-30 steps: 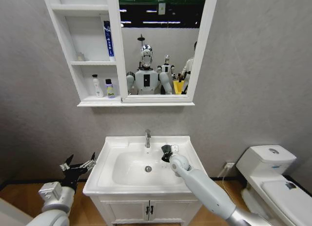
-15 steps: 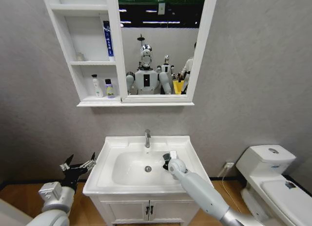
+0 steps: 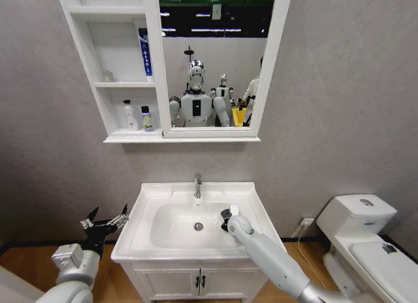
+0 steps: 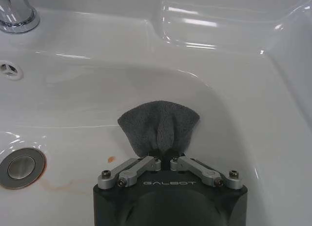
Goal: Move facial cleanser and shampoo from washbasin to cabinet, then wipe washbasin with towel.
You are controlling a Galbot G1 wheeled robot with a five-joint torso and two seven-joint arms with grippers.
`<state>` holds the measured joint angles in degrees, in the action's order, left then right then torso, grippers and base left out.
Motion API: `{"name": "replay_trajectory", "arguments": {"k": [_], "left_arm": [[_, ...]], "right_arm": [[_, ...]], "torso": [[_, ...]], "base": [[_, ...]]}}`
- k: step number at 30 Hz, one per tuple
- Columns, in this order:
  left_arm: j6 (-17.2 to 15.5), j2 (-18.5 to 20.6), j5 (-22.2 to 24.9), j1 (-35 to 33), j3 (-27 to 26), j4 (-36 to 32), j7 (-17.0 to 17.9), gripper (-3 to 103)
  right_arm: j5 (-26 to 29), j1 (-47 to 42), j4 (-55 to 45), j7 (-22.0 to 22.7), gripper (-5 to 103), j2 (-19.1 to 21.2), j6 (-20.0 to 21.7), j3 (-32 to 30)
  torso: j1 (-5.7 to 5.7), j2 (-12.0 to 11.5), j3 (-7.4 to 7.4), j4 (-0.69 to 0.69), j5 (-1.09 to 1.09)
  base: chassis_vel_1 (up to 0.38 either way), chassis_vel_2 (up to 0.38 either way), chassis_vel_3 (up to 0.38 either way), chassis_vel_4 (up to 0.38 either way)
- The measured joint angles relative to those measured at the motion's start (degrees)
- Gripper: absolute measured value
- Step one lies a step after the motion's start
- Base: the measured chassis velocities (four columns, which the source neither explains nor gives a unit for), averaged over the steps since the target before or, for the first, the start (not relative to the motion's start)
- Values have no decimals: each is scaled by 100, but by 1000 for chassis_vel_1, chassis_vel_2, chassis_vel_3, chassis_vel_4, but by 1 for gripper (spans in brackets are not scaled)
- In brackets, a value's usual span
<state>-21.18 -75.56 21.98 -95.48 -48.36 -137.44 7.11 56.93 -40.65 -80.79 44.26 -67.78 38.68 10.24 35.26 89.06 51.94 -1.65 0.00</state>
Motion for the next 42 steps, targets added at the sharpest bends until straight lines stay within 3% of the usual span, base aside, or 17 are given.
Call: {"name": "replay_trajectory", "arguments": {"k": [22,30,42], "left_arm": [[0,0,0,0,0,0,0,100],[0,0,0,0,0,0,0,100],[0,0,0,0,0,0,0,100]], "right_arm": [[-384,-102,505,-485,3,-556,-164,-169],[-865,-51,996,-831,3,-900,-293,-202],[-1156,83,1419,-1130,3,-1251,-562,-87]], "torso": [[0,0,0,0,0],[0,1,-1,1,-1],[0,-1,0,0,0]], "base": [[0,0,0,0],[0,0,0,0],[0,0,0,0]]}}
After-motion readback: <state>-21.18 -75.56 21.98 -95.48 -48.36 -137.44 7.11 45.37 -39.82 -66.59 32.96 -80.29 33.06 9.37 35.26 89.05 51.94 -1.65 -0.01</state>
